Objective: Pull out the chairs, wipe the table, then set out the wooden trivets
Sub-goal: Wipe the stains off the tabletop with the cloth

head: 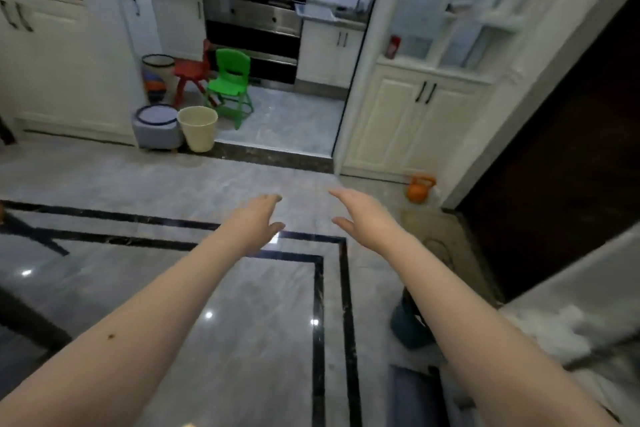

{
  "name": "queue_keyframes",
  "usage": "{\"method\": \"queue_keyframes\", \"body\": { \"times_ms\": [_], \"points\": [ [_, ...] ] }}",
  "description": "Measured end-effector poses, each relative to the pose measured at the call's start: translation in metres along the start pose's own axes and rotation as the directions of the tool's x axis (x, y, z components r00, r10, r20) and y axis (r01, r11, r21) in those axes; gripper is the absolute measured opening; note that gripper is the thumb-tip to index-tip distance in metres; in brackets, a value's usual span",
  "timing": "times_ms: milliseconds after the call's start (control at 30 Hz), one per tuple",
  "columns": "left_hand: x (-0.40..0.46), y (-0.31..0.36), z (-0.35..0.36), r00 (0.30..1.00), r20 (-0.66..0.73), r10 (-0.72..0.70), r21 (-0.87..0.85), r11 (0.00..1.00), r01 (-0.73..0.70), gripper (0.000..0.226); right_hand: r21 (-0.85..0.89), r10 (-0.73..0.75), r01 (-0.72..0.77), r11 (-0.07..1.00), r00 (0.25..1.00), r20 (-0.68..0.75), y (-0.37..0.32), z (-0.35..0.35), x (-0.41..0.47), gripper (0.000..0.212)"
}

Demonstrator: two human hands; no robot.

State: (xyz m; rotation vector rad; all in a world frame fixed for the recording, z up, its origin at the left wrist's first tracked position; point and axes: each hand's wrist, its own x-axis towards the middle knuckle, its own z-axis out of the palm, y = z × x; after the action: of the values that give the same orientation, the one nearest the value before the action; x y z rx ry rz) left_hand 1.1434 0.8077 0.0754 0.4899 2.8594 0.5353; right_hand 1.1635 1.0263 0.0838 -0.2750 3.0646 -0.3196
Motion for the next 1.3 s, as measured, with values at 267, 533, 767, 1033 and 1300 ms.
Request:
{"method": "queue_keyframes", "body": {
  "times_ms": [267, 533, 767, 1033, 1300],
  "points": [
    [0.088, 0.141, 0.030, 0.854, 0.164, 0.494, -0.007, 0.866, -0.500, 0.059, 0.065, 0.492, -0.488, 0.870, 0.856, -0.161, 0.106, -0.034, -0.098, 0.066],
    [0.087, 0.267, 0.067, 0.486, 0.279, 0.829, -0.094, 0.527, -0.845, 0.061, 0.214, 0.850, -0.830, 0.515, 0.464, -0.248, 0.107, -0.044, -0.222, 0.066],
    [-0.006, 0.359, 0.117, 0.080, 0.358, 0.930, -0.250, 0.178, -0.952, 0.057, 0.317, 0.964, -0.940, 0.124, 0.039, -0.262, 0.061, -0.026, -0.356, 0.065],
    [-0.117, 0.434, 0.172, -0.173, 0.347, 0.922, -0.355, -0.042, -0.934, 0.058, 0.370, 0.946, -0.925, -0.087, -0.193, -0.260, 0.027, -0.008, -0.489, 0.064],
    [-0.238, 0.519, 0.228, -0.300, 0.343, 0.890, -0.400, -0.151, -0.904, 0.060, 0.415, 0.919, -0.892, -0.178, -0.302, -0.255, 0.028, -0.003, -0.627, 0.064]
  ]
}}
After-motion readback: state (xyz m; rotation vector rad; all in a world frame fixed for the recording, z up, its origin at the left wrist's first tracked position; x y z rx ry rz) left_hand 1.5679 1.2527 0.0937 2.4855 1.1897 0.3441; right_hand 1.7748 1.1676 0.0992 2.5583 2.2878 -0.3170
